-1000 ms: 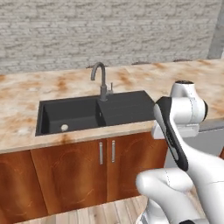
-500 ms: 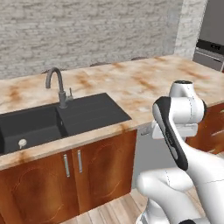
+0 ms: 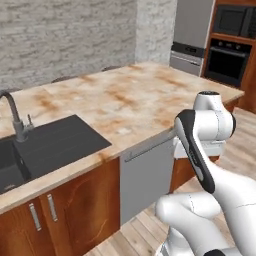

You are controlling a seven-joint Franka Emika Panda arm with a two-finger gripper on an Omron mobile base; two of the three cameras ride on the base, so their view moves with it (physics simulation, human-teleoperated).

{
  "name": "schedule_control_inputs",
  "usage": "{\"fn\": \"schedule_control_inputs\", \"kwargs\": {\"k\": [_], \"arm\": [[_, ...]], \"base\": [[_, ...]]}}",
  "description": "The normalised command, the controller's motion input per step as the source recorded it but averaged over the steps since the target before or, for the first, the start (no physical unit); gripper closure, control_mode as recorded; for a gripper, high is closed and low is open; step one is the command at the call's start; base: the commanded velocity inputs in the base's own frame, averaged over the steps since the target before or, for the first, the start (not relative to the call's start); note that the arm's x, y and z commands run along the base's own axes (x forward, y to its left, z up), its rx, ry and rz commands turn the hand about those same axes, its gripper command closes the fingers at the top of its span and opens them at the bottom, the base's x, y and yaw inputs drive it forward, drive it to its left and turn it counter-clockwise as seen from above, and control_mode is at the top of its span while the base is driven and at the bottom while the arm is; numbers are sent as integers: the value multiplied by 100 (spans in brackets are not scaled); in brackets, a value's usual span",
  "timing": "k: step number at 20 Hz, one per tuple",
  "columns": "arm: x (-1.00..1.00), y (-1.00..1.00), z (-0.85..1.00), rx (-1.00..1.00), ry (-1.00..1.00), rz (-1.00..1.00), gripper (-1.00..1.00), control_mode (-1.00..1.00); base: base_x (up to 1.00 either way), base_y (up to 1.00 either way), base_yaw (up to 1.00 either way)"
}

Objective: Pick up the dish brush and dish brush from the sink, and place them back in the cabinet, and close the cabinet doors.

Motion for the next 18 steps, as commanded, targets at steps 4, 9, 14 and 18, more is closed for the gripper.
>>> {"fn": "schedule_control_inputs", "kwargs": {"k": [4,9,14,18], "arm": [[0,0,0,0,0,0,100,100],[0,0,0,0,0,0,100,100],[0,0,0,0,0,0,100,100],[0,0,0,0,0,0,100,100]], "base": [[0,-27,-43],[0,-4,-47],[0,0,-54],[0,1,-54]]}}
